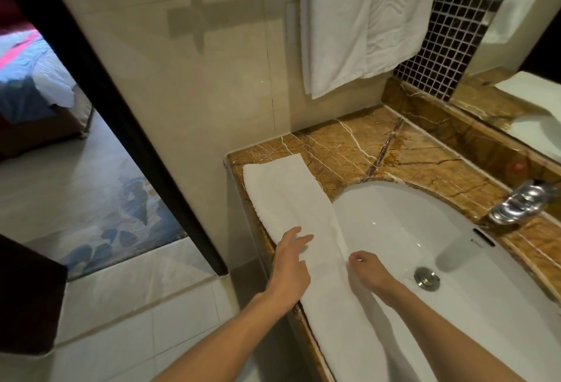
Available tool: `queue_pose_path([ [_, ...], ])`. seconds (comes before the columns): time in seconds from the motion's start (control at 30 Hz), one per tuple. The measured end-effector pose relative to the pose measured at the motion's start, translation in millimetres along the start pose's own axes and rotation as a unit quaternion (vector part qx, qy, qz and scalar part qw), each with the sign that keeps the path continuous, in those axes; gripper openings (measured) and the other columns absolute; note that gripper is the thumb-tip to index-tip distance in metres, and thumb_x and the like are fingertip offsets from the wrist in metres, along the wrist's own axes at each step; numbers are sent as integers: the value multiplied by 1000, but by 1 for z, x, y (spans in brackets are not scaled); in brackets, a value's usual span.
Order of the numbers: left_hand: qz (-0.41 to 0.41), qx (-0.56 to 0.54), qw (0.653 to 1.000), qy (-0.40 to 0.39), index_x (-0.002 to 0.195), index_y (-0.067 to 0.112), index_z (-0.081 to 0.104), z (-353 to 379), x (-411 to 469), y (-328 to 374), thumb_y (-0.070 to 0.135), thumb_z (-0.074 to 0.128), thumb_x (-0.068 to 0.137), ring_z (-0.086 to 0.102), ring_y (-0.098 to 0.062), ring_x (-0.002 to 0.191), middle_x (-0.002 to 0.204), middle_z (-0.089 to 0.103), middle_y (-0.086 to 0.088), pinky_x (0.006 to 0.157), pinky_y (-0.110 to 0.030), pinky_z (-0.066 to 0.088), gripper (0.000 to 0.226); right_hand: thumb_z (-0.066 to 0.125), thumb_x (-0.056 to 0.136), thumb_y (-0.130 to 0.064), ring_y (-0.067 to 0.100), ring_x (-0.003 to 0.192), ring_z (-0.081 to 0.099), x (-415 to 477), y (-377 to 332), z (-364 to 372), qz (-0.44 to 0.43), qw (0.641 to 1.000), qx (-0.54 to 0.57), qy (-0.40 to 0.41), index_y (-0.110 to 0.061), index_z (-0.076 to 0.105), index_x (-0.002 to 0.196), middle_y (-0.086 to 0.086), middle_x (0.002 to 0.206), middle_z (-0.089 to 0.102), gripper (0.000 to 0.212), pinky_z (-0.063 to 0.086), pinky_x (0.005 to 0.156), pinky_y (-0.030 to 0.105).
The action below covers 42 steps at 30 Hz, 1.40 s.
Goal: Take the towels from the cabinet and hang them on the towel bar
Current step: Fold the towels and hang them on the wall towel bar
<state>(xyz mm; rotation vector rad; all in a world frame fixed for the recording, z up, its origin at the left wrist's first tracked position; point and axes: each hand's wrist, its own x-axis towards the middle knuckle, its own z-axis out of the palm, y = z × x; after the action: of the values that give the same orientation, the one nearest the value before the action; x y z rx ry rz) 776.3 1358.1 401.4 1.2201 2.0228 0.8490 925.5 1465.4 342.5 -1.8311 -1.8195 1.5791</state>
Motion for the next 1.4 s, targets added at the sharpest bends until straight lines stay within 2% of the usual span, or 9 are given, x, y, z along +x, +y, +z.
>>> queue_pose_path([
  [0.07,1,-12,1000,4,140,20,40,-1,-1,2,-5,46,94,30,9,116,143,29,13,76,15,18,53,39,94,-10,19,57,49,0,-4,1,19,1000,14,-15,-10,50,71,8,69,53,25,41,54,26],
  [0.17,-3,-19,1000,11,136,24,44,-3,-2,1,-3,47,94,34,7,117,140,28,19,78,14,20,50,36,95,-9,19,55,45,5,-3,8,32,999,27,-24,-8,52,75,10,68,50,26,36,45,21],
  [0.33,19,-8,1000,17,131,28,50,-9,-2,0,-2,48,94,32,9,116,147,25,15,82,13,20,49,40,98,-15,25,70,56,12,2,18,40,998,51,-22,2,66,91,15,83,61,32,45,58,28],
  [0.47,32,-6,999,15,132,27,50,-15,-1,3,-4,49,93,30,11,116,147,26,15,85,12,20,50,52,94,-17,26,69,56,12,-4,4,38,996,83,6,1,60,77,17,80,61,26,43,63,30],
  [0.63,24,-30,999,34,131,27,50,-25,0,18,-6,51,91,40,-3,127,145,27,16,105,-10,33,52,51,95,-21,41,92,65,8,-27,-35,58,990,131,15,11,64,101,28,101,67,34,51,79,40],
  [0.73,4,-71,995,65,128,26,51,-35,1,31,-8,52,89,45,-5,114,144,31,13,82,4,38,52,53,94,-20,46,93,65,2,-40,-52,50,991,127,2,14,61,100,31,99,67,35,54,76,43],
  [0.93,-46,-209,973,86,118,32,51,-52,11,63,-13,53,84,52,-7,98,135,44,3,79,-21,53,57,59,65,-17,32,74,64,-5,-47,-54,94,994,39,-46,6,65,94,20,83,68,38,46,62,34],
  [1.13,-51,-237,969,40,120,36,50,-61,10,75,-17,51,80,54,-12,101,125,48,-3,50,-13,44,66,52,95,-42,30,99,67,-16,-43,-26,75,979,142,-124,-12,63,110,13,106,71,36,57,80,40],
  [1.4,-23,-278,960,12,129,33,50,-81,4,101,-17,51,78,59,-9,90,104,51,19,60,-22,49,71,45,90,-63,35,110,62,-6,-53,-26,55,956,247,-150,-20,57,124,16,114,68,56,52,89,45],
])
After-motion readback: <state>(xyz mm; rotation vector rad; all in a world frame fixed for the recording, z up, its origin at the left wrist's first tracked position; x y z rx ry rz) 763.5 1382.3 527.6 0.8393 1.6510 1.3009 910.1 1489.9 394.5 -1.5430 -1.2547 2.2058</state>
